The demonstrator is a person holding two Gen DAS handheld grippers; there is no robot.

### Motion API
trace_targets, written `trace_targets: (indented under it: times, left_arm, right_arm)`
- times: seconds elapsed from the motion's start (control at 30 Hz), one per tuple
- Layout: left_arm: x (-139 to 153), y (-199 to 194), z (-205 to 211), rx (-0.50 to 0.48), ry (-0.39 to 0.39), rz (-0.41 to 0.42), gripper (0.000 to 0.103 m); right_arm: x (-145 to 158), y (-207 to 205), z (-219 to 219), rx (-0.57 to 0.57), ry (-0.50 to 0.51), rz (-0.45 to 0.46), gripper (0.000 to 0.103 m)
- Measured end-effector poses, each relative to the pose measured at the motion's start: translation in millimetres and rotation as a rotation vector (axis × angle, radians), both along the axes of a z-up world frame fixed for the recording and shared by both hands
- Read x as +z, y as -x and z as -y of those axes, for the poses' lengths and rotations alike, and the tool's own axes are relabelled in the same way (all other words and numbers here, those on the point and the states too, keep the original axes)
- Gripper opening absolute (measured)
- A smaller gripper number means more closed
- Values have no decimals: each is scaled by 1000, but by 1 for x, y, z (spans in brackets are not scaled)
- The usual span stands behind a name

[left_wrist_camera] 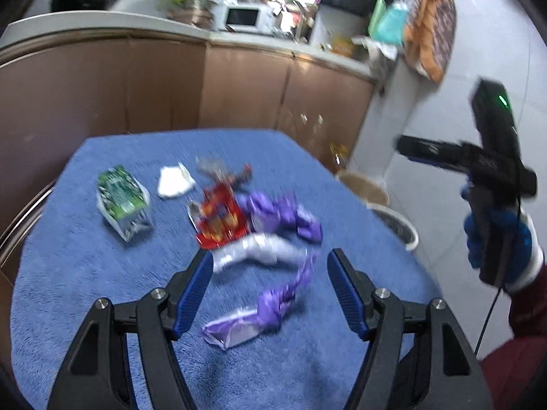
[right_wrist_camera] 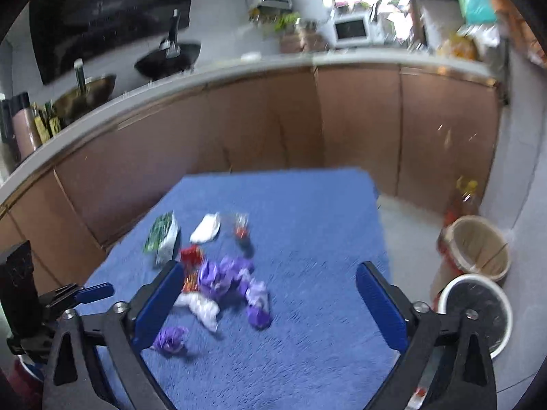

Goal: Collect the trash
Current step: 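Move both open tools back over the table, then grasp the purple wrapper with the left tool while the right tool grasps the purple-white wrapper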

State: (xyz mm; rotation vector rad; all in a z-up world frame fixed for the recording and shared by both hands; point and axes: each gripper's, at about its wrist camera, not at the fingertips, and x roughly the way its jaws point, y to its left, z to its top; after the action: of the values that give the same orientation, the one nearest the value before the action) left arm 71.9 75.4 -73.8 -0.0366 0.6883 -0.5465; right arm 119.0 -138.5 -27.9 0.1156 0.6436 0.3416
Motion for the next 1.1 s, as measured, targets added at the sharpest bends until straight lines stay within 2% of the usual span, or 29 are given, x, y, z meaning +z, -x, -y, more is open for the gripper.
trace_targets:
  times: [0.13, 0.23, 0.53, 0.63, 0.7, 0.8, 0.9, 0.97, 1.03, 1.1]
  left_arm:
    - [-22, -11, 10, -56, -25, -53, 68]
    - [-38, -20, 11, -82, -22, -97, 68]
    - [-64, -36, 18, -155, 14, -183, 65]
    - [-67, -39, 20, -176, 21, -204, 56]
    - [-72, -42, 22, -183, 21, -230, 43]
    - [-75, -46, 21, -176, 37, -251, 38]
    - [-76, -47, 19, -161, 47, -259, 31]
    - [-77, -46, 17, -157, 59, -264, 31]
    - [-77, -46, 17, -150, 58, -262, 30]
    - [-77, -44, 18, -146, 47, -255, 30]
  right_arm:
    - [-32, -21, -14, 51, -2, -98, 85]
    - [-54, -37, -25, 85, 5, -163, 82]
    - [-91, -72, -45, 131, 22, -260, 75]
    - [-102, -81, -49, 142, 22, -287, 72]
    - [-106, -84, -50, 150, 19, -298, 69]
    - [-112, -90, -51, 158, 17, -307, 65]
    - [-117, -93, -55, 167, 19, -309, 58]
    - [-118, -95, -56, 169, 24, -300, 50]
    - [-119, -96, -55, 169, 25, -298, 38]
    - [-120, -96, -54, 168, 21, -296, 32]
